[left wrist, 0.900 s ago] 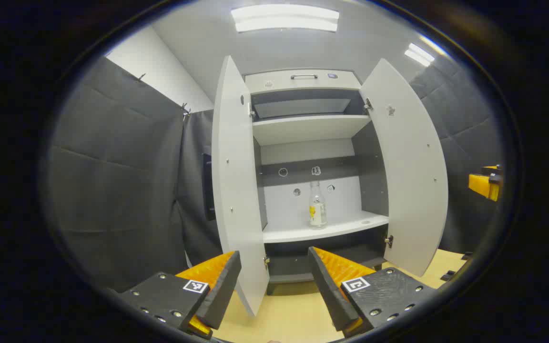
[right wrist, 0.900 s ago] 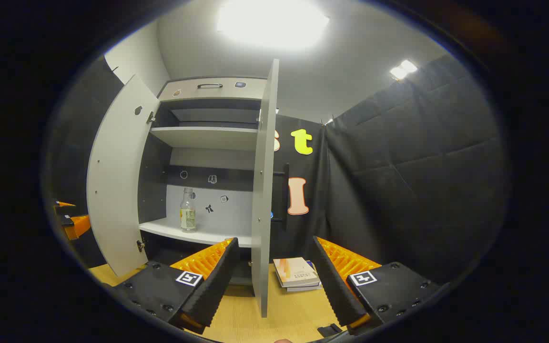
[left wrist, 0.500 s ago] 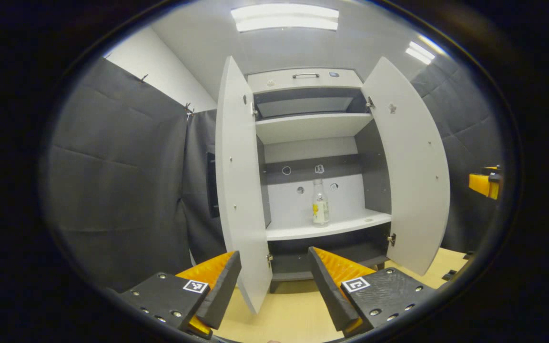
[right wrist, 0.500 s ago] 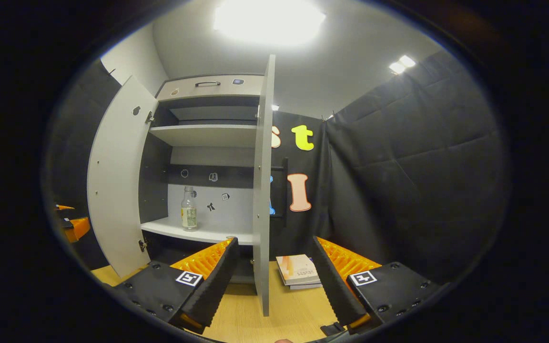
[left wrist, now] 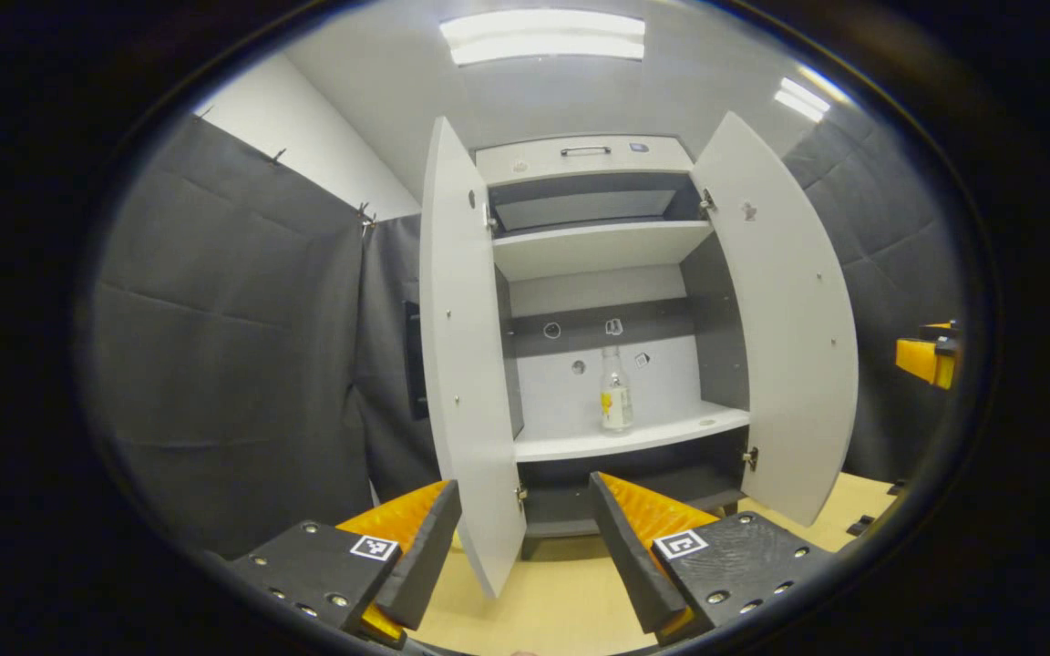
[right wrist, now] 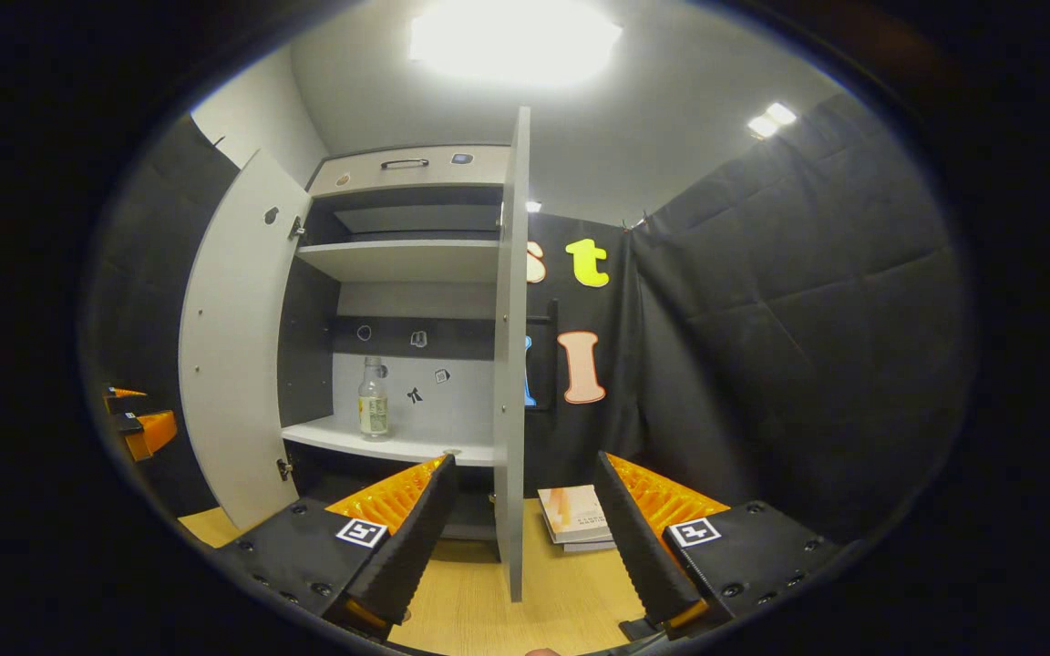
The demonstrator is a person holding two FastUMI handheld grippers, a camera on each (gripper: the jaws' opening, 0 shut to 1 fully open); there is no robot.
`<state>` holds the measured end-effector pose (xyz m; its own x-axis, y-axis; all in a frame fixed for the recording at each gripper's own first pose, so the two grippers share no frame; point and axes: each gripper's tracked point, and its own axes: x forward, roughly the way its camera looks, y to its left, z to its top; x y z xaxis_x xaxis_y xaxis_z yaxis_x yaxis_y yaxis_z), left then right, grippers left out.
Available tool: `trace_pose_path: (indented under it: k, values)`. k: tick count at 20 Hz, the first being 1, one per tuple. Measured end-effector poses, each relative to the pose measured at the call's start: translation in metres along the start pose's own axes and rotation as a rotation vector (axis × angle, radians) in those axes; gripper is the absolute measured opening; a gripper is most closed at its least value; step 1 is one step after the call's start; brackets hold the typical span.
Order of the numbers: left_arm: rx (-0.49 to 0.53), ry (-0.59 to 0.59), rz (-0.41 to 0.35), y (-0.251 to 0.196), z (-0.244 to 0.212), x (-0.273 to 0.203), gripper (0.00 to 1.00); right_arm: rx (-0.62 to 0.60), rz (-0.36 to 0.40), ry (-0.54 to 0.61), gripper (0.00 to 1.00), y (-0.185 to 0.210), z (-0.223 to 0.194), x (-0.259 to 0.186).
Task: Grasp the bottle in the cabinet with the left hand and place it on the coaster, then close the right door with the right hand and the left door with the left hand.
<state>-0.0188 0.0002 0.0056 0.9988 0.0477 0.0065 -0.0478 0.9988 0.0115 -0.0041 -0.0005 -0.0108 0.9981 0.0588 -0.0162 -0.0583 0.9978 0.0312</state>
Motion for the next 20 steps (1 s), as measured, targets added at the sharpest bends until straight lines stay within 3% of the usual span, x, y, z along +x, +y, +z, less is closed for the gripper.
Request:
trace_pose_path:
  k: [11,20]
  values:
    - [0.010,-0.018,-0.004,-0.030,0.018,0.015,0.84,0.015,0.057,0.027,0.96,-0.023,-0.021,0.006]
    - [-0.043,-0.019,-0.049,-0.055,0.048,0.084,0.84,-0.011,0.056,0.035,0.96,-0.041,-0.028,0.014]
